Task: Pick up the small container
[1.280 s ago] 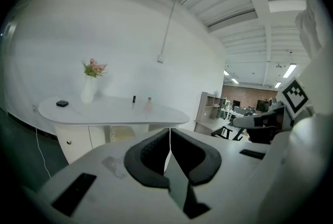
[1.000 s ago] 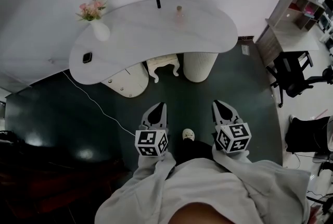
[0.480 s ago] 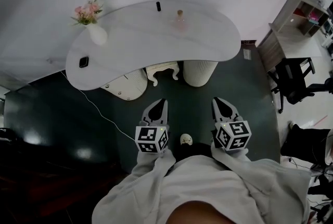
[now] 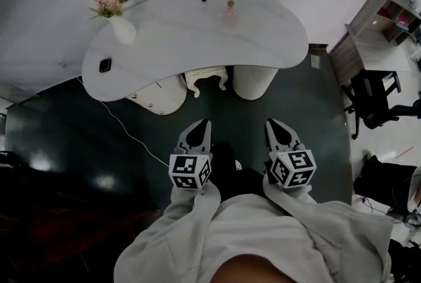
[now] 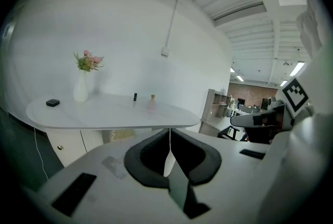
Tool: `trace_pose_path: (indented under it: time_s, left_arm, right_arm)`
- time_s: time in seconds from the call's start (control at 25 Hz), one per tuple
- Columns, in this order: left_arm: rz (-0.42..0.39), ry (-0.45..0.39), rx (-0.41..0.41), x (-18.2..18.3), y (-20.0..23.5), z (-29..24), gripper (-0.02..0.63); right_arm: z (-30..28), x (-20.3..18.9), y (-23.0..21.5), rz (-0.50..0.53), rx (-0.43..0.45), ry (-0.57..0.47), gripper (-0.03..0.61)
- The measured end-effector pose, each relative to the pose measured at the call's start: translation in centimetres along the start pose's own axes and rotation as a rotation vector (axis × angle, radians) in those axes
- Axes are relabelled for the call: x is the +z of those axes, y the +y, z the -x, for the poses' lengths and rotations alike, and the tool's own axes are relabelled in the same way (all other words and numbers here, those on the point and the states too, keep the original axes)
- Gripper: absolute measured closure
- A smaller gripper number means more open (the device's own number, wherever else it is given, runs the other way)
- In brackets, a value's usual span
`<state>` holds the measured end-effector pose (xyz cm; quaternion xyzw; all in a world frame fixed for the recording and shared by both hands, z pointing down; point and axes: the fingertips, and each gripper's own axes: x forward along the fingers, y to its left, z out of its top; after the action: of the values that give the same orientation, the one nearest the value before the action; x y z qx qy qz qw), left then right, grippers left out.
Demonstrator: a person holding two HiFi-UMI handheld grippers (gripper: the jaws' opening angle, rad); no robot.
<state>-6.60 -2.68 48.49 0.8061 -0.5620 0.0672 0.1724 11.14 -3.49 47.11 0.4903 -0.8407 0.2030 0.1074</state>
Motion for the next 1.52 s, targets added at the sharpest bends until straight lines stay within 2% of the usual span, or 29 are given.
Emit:
trace_pose_path:
  time_s: [0.32, 0.6, 1.04, 1.52]
  left_arm:
    - [0.0, 0.008, -0.011, -0.5, 0.2, -0.9, 0.595]
    - [0.008, 0.002, -0.015, 0.7, 2.1, -3.5, 0.595]
    - [-0.013, -0.003, -0.032, 5.0, 6.4, -11.1, 0.595]
    - [0.0, 0.021, -0.059, 8.7, 10.0, -19.2, 0.595]
  right_arm:
    - [-0.6, 0.2, -0.7, -0.009, -0.022, -0.014, 0.528]
    - [-3.4, 1.8, -1.5, -0.004, -0.032, -0.017, 0.528]
    - [-10.4, 6.2, -4.2, -0.011, -0.052, -0.022, 0.528]
    - [-17.5, 10.6, -7.5, -0.034, -0.084, -0.007, 0.528]
